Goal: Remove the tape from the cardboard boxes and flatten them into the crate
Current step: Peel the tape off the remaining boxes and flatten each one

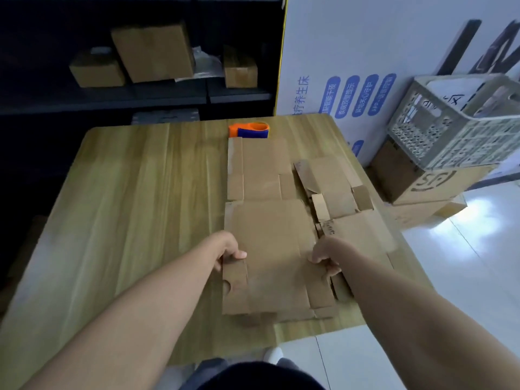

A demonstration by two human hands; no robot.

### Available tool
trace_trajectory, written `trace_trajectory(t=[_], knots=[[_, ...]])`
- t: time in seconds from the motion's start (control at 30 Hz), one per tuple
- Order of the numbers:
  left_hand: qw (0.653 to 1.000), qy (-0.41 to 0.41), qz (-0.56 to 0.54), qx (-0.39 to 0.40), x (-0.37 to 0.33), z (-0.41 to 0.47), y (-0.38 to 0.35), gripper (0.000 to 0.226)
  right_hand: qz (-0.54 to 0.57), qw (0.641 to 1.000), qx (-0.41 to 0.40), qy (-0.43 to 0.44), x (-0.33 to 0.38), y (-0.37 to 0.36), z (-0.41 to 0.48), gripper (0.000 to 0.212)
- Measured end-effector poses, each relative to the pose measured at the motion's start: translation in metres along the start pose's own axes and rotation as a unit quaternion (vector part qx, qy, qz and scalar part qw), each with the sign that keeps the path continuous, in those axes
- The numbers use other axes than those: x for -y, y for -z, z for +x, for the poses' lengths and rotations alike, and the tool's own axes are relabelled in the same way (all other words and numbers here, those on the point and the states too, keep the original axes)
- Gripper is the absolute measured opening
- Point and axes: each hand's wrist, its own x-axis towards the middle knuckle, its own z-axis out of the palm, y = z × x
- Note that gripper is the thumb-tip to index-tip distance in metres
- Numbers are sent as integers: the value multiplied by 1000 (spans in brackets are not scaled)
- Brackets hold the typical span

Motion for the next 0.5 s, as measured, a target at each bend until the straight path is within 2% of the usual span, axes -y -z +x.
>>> trace_trajectory(t=[0.07, 0.13, 0.2, 0.3, 0.4, 0.5], knots=[[1000, 6, -3, -10, 7, 6, -17, 69, 68, 996, -32, 49, -9, -11, 9, 22], [1000, 10, -18, -23, 11, 16, -31, 70, 115, 988, -63, 81, -13, -19, 15, 27], [999, -2, -26, -33, 13, 20, -40, 67, 86, 991, -75, 63, -14, -29, 22, 24], [994, -52, -35, -90, 14, 20, -46, 64, -28, 992, -114, 50, -7, -38, 26, 16], [983, -93, -53, -148, 14, 21, -48, 60, -98, 987, -119, 51, -2, -41, 31, 42], [979, -100, -110, -137, 11, 24, -49, 49, -62, 990, -125, 16, 0, -40, 31, 58]])
